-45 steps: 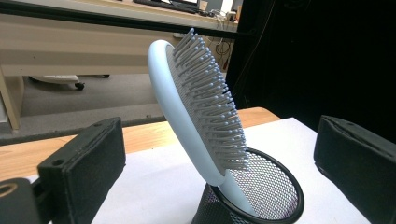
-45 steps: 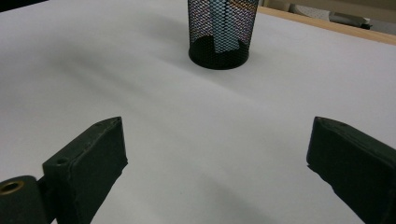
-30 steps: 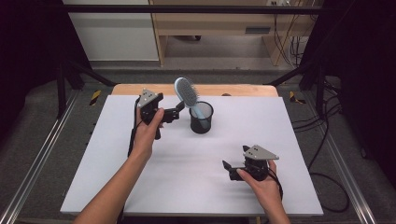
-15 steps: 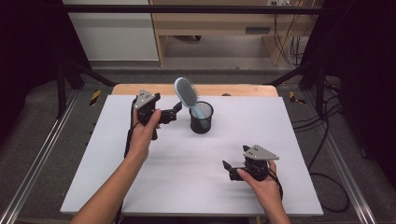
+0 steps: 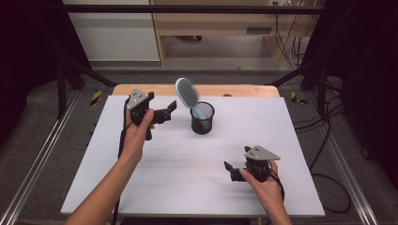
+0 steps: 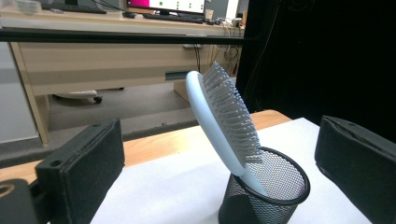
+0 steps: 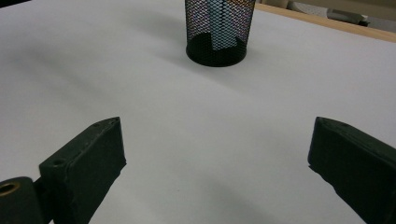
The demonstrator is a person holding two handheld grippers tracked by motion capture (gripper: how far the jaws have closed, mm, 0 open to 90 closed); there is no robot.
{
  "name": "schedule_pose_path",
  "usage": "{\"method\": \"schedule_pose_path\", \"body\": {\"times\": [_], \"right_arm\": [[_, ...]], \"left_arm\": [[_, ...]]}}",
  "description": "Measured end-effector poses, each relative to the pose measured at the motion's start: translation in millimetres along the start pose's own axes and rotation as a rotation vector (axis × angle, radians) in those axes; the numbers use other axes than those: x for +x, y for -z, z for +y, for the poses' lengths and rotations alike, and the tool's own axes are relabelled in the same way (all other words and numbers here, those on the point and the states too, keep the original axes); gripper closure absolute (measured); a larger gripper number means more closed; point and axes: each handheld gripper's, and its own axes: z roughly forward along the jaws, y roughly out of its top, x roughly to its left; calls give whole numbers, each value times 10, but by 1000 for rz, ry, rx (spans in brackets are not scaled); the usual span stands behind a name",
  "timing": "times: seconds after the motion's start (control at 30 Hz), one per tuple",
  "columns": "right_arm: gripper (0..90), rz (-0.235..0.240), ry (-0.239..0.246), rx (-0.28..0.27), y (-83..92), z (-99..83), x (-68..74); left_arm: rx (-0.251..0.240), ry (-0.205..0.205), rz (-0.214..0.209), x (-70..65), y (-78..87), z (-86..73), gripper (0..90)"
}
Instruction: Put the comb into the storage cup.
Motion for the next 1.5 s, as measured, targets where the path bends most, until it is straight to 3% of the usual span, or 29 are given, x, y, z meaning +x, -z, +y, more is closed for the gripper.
{"method": "schedule_pose_path", "body": {"times": [0.3, 0.53, 1.0, 1.5], "right_arm": [[45, 1, 0, -1, -7, 4, 18], [48, -2, 7, -4, -4, 3, 11], [45, -6, 5, -13, -1, 4, 2], [45, -3, 6, -6, 3, -3, -18]], "left_arm": [[-19, -2, 19, 98, 153, 54, 15], [-27, -27, 35, 164, 281, 73, 15], [-19, -13, 54, 276, 453, -60, 15], [-38, -4, 74, 378, 703, -31, 16]]}}
